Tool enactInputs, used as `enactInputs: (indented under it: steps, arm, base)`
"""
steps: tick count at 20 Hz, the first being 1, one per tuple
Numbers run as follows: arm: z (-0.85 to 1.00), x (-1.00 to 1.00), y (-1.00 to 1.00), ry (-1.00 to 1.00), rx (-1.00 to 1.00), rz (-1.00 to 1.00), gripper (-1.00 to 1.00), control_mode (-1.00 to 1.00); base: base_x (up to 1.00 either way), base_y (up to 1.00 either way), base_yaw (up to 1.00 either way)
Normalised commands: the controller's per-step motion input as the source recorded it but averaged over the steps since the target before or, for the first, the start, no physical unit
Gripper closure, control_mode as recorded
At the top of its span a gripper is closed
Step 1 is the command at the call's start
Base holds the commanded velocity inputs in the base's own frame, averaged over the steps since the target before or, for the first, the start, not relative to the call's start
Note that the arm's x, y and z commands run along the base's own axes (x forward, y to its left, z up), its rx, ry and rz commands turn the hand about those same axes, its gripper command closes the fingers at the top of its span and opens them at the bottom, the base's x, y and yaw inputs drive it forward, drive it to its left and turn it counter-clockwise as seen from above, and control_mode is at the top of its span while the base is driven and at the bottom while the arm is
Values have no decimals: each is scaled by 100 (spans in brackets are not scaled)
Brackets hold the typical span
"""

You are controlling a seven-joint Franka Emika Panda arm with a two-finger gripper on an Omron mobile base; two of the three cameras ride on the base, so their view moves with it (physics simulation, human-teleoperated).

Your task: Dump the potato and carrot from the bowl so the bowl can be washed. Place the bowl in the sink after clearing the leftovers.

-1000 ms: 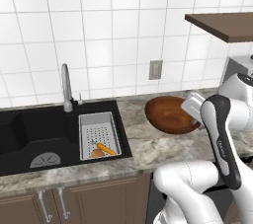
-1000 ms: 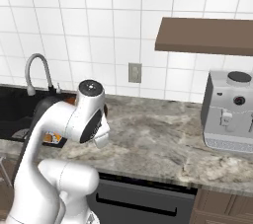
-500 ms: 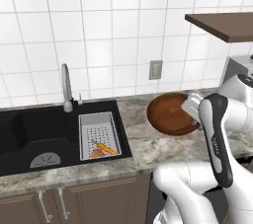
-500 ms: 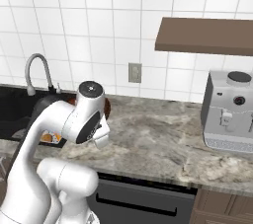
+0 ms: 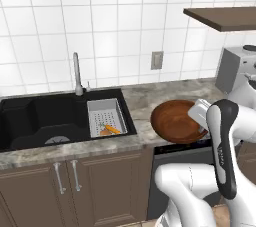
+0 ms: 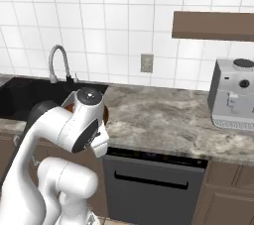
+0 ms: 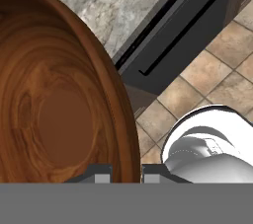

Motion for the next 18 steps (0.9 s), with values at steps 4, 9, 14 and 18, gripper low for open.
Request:
enactInputs:
  steps: [4, 9, 14, 18]
  arm:
    - [0, 0, 0, 0, 0, 0, 100, 100]
    - [0, 0, 0, 0, 0, 0, 100, 100]
    - [0, 0, 0, 0, 0, 0, 100, 100]
    - [0, 0, 0, 0, 0, 0, 100, 100]
  base:
    - [-25, 100, -7]
    - [0, 100, -7]
    - [40, 100, -7]
    - [51, 100, -7]
